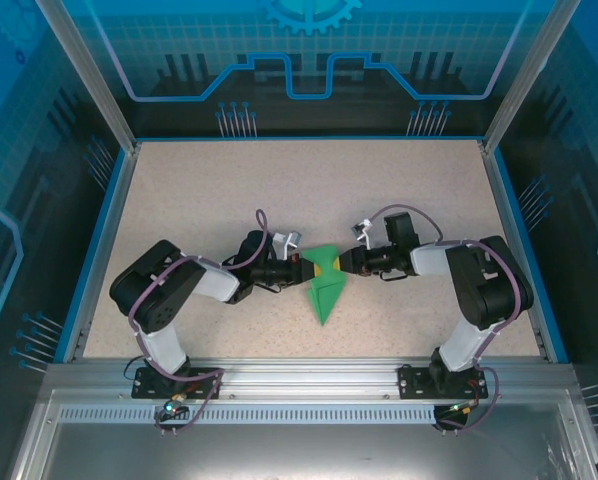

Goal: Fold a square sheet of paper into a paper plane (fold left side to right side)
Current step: Place the paper at the center of the table, then fold the wing for the fifth time at the center of the table.

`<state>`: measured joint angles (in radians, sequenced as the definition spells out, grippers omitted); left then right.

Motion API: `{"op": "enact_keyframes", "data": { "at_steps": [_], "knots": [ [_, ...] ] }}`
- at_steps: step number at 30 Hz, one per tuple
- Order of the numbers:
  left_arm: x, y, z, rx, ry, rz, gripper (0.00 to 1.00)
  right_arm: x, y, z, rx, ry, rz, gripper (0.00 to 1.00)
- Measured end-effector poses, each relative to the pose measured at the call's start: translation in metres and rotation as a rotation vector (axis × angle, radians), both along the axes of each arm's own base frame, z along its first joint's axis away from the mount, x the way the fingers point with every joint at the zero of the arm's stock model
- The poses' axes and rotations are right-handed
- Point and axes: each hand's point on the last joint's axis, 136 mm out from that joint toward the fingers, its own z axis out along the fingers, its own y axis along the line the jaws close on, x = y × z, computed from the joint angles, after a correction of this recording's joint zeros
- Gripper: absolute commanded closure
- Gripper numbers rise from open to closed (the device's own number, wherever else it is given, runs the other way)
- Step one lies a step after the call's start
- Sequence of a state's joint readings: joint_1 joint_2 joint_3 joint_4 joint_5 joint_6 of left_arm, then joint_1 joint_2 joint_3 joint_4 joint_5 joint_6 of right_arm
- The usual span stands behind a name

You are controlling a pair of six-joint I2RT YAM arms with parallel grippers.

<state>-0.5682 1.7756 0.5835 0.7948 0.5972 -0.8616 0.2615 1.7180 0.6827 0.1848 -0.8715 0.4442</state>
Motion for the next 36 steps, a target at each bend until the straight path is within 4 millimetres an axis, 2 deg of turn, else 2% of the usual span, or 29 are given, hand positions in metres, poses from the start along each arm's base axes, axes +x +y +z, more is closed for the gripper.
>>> {"op": "enact_keyframes", "data": {
  "at_steps": [3, 5, 6, 9, 13, 17, 21, 23, 26, 28, 32, 36],
  "knots": [
    [0.000, 0.000, -0.003, 0.003, 0.008, -0.002, 0.98, -0.001, -0.001, -0.002, -0.008, 0.007, -0.001, 0.87],
    [0.000, 0.001, -0.005, 0.006, 0.012, -0.001, 0.96, -0.002, -0.002, -0.003, -0.014, 0.011, 0.000, 0.98],
    [-0.001, 0.001, -0.005, 0.006, 0.012, -0.001, 0.92, -0.002, -0.002, -0.003, -0.016, 0.012, 0.000, 1.00],
    [-0.001, 0.001, -0.006, 0.011, 0.007, -0.004, 0.68, -0.002, -0.003, -0.004, -0.021, 0.010, 0.001, 1.00],
    [-0.004, 0.005, -0.011, 0.052, 0.009, -0.011, 0.46, -0.002, -0.005, -0.006, -0.045, 0.022, -0.010, 1.00],
    [-0.005, 0.017, 0.004, 0.128, -0.036, 0.016, 0.31, -0.003, -0.007, -0.008, -0.061, 0.037, -0.019, 1.00],
    [-0.008, 0.030, 0.039, 0.259, -0.166, 0.064, 0.29, -0.004, -0.009, -0.010, -0.078, 0.064, -0.030, 1.00],
    [-0.018, 0.029, 0.064, 0.309, -0.249, 0.058, 0.29, -0.002, -0.009, -0.010, -0.089, 0.077, -0.041, 1.00],
    [-0.036, 0.024, 0.086, 0.375, -0.335, 0.034, 0.32, 0.000, -0.009, -0.009, -0.100, 0.095, -0.054, 1.00],
    [-0.052, 0.017, 0.086, 0.426, -0.355, -0.004, 0.32, 0.002, -0.007, -0.007, -0.108, 0.108, -0.062, 1.00],
    [-0.085, -0.007, 0.062, 0.555, -0.349, -0.115, 0.33, 0.002, 0.000, -0.005, -0.131, 0.134, -0.063, 1.00],
    [-0.096, -0.027, 0.036, 0.688, -0.350, -0.168, 0.33, 0.002, 0.008, -0.002, -0.166, 0.149, -0.062, 1.00]
  ]
}}
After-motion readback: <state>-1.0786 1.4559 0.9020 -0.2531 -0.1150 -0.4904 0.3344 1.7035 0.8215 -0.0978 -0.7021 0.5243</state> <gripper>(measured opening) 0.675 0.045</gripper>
